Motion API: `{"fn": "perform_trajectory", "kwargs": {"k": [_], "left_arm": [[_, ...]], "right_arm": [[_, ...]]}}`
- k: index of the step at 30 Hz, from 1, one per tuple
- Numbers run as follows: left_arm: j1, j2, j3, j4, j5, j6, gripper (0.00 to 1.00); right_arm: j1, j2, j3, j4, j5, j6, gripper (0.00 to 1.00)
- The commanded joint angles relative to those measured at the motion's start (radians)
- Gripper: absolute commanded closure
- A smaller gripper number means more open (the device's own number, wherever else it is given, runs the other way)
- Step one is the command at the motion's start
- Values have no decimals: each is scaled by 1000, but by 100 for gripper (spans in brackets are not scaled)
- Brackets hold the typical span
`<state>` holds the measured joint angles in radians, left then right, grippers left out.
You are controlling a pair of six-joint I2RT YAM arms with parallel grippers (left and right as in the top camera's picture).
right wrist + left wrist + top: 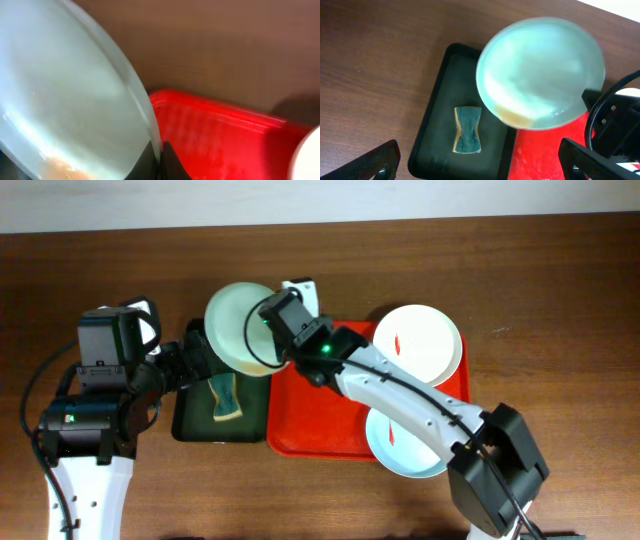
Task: Clean dirty plates on tray and stack at the side
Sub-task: 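Lift the pale green plate with the right gripper and swing it right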
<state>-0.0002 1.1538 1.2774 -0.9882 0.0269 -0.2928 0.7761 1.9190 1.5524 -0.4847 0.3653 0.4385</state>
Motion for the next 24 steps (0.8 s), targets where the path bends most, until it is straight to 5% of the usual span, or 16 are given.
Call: {"fn": "perform_trajectory", "kwargs": {"k": [1,9,24], "left_arm": [[5,-2,14,-2,4,-9,1],[5,-2,14,-2,4,-9,1],[5,-2,14,-2,4,-9,1]], "right_arm": [[77,-4,31,71,280,-230,96],[169,-6,33,311,446,-606,96],[200,-48,35,377,511,-854,96]]}}
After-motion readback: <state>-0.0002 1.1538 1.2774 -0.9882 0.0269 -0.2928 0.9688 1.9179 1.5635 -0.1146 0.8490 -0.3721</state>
